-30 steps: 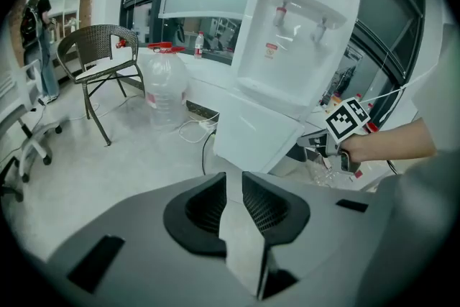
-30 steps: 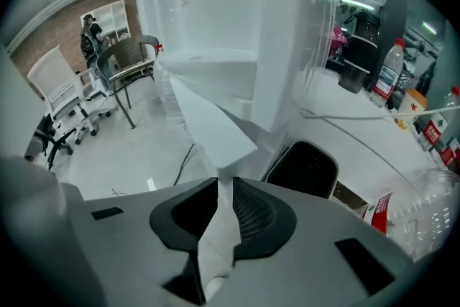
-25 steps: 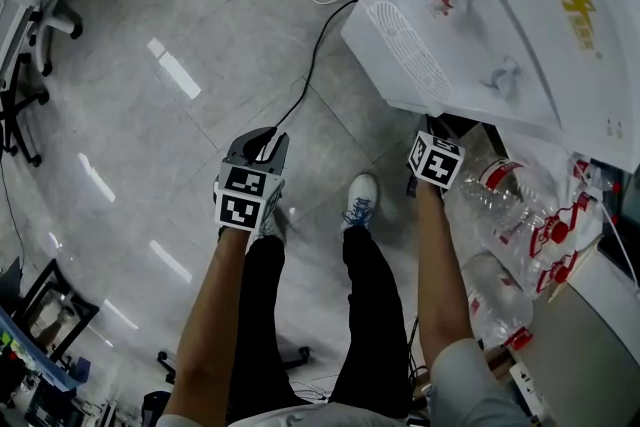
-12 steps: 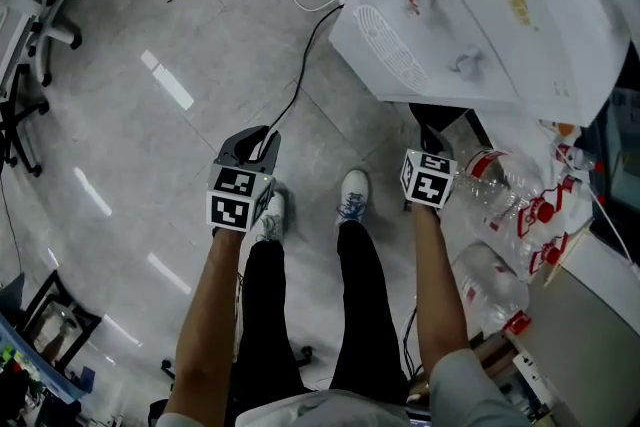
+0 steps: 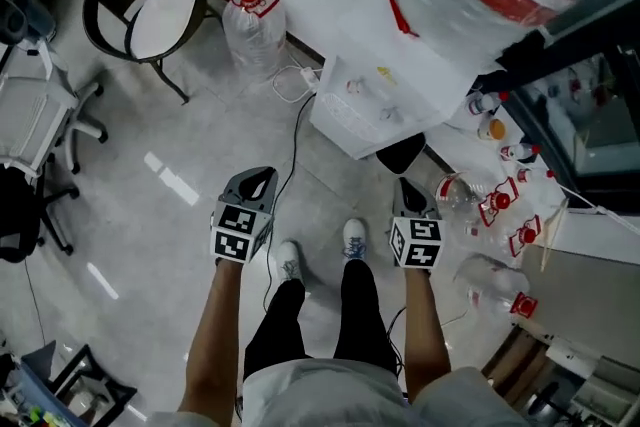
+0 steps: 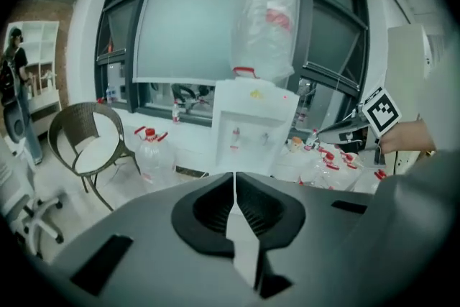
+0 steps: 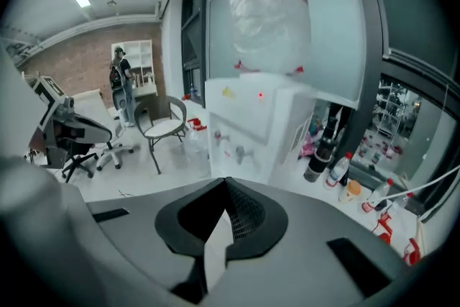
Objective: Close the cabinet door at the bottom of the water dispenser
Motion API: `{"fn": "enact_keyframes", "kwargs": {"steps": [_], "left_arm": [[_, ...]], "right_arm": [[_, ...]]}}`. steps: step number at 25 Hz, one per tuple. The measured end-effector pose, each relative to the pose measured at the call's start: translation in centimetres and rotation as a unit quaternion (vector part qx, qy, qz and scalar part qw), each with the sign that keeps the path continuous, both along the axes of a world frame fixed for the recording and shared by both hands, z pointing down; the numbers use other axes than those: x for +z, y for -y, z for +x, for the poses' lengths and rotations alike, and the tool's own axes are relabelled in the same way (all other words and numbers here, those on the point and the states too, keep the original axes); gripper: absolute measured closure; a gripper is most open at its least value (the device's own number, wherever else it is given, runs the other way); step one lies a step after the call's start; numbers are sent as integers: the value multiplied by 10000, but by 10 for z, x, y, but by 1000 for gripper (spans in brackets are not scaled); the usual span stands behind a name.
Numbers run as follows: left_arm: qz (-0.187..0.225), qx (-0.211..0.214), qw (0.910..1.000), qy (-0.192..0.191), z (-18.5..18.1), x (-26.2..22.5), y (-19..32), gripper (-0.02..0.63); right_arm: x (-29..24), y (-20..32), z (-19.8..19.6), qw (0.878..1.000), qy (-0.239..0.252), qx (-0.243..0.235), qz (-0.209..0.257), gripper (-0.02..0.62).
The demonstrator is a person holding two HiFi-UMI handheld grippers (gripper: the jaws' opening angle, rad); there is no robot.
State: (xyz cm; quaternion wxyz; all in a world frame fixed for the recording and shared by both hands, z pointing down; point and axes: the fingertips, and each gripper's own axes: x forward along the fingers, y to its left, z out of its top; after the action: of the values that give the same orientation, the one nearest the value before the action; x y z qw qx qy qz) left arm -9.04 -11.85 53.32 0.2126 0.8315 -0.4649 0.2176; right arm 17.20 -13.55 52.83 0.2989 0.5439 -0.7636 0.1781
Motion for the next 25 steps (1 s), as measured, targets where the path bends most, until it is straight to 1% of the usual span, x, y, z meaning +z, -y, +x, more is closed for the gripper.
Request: {"fn": "enact_keyframes", "kwargs": {"steps": [3,5,8,10,13,16,19,21,23,25], "left_arm": [[416,307,9987,19,5,-69,3,583],[802,562,9951,124,11,-114,10,586],[1386,845,9866,180,25,-179,23,586],[1733,971,9801,56,37,-221,26,586],[2107,1282,9691,-59,56,-272,16,586],[2461,1499,9576,-8,64,-314,10,586],[2654,1489,9525,-87,62,-348,3,586],[2858,1453,9470,-181,60,-368,-2,586],[3019,1467,9419,-160,59,-383,-8,586],[3101,1506,9387,-79,58,-394,-14,585]], "right_arm": [[-84,-2,-6,9989,72,-116,446,568],[-136,1,-9,9966,97,-202,794,566],[-209,5,-11,9907,150,-357,1305,568],[-252,2,-11,9861,230,-443,1582,568],[-306,-14,-10,9787,354,-456,1970,568],[-345,-26,-11,9712,105,-439,2339,568],[-371,-37,-12,9653,-15,-432,2576,568],[-383,-45,-14,9622,-34,-430,2690,568],[-393,-54,-16,9597,-76,-461,2770,568],[-402,-60,-17,9573,-138,-494,2846,568]]}}
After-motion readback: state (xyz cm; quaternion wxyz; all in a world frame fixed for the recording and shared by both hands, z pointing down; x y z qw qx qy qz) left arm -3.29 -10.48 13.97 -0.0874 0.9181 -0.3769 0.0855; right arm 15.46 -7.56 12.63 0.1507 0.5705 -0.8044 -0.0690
